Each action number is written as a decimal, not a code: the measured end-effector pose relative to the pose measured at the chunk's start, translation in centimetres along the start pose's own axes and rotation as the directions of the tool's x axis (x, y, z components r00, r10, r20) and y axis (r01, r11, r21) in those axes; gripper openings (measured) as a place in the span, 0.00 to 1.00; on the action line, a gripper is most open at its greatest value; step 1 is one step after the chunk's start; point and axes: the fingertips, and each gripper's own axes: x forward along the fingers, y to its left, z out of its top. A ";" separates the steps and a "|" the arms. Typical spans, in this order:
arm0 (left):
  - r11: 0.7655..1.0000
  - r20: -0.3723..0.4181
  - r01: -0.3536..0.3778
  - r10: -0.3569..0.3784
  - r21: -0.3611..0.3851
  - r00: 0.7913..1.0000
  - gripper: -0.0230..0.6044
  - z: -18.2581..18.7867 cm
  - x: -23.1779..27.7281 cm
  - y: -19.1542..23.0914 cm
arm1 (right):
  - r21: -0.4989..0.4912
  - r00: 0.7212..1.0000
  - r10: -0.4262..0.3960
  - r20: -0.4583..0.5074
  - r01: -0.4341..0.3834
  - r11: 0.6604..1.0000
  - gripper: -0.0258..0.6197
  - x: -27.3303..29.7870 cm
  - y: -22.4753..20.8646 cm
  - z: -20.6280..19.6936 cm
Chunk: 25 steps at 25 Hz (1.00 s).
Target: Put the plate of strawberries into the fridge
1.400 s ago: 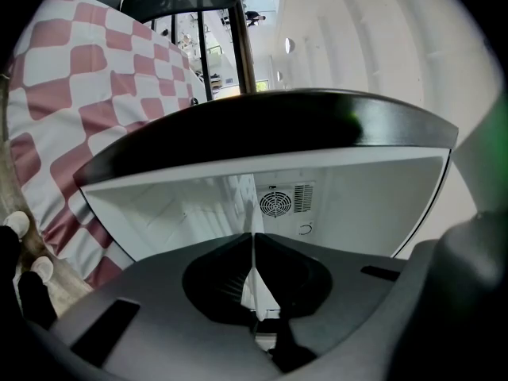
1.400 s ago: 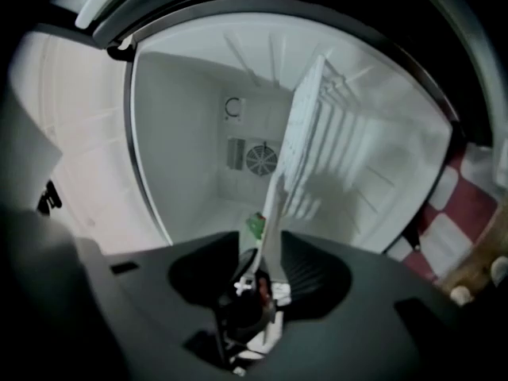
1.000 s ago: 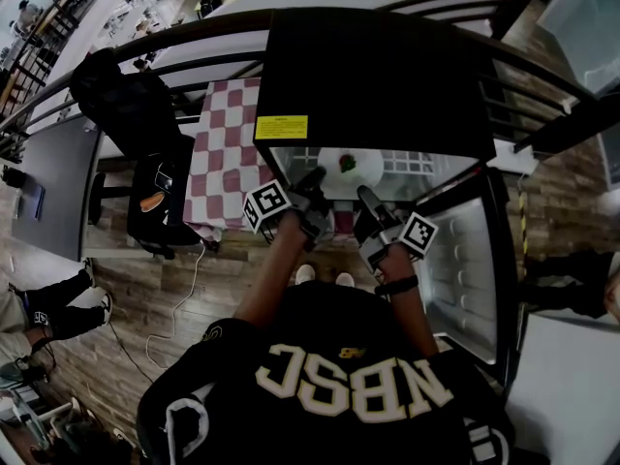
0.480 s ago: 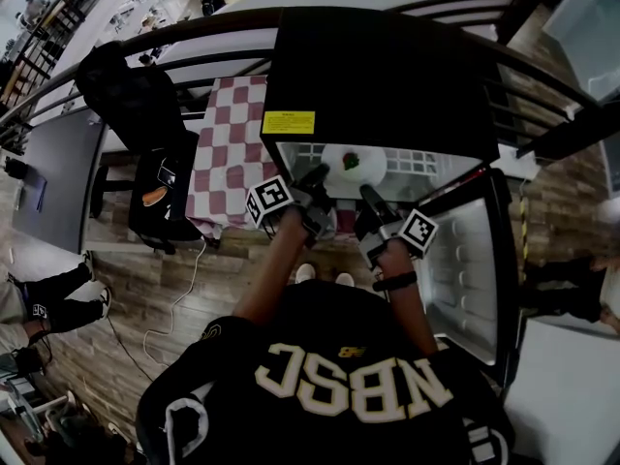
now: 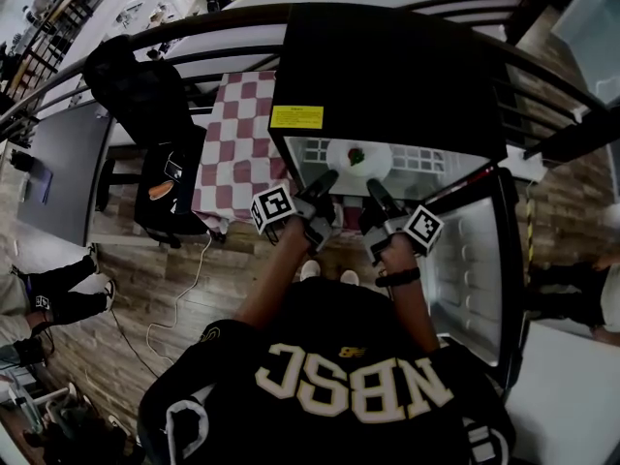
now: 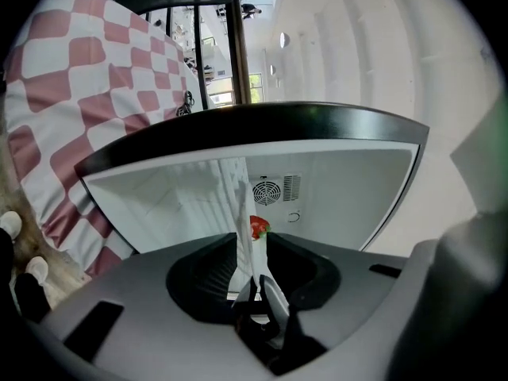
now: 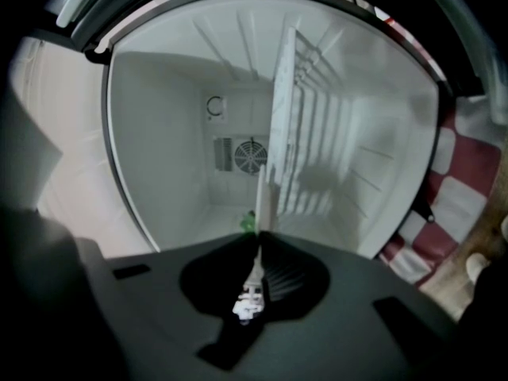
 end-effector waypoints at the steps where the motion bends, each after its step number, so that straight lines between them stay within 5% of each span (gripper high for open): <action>1: 1.000 -0.010 0.007 -0.007 -0.007 1.000 0.22 -0.6 -0.1 -0.2 | 0.002 1.000 0.002 0.001 -0.002 1.000 0.10 0.0 0.0 0.0; 18: 1.000 -0.056 0.019 -0.020 -0.024 0.998 0.22 -2.7 0.7 -0.3 | 0.005 1.000 -0.002 0.022 0.002 1.000 0.10 0.1 0.0 -0.3; 25: 0.999 -0.053 0.010 -0.012 -0.036 0.999 0.09 -2.2 1.2 0.0 | 0.005 1.000 0.004 0.027 -0.004 1.000 0.10 0.6 0.0 -0.1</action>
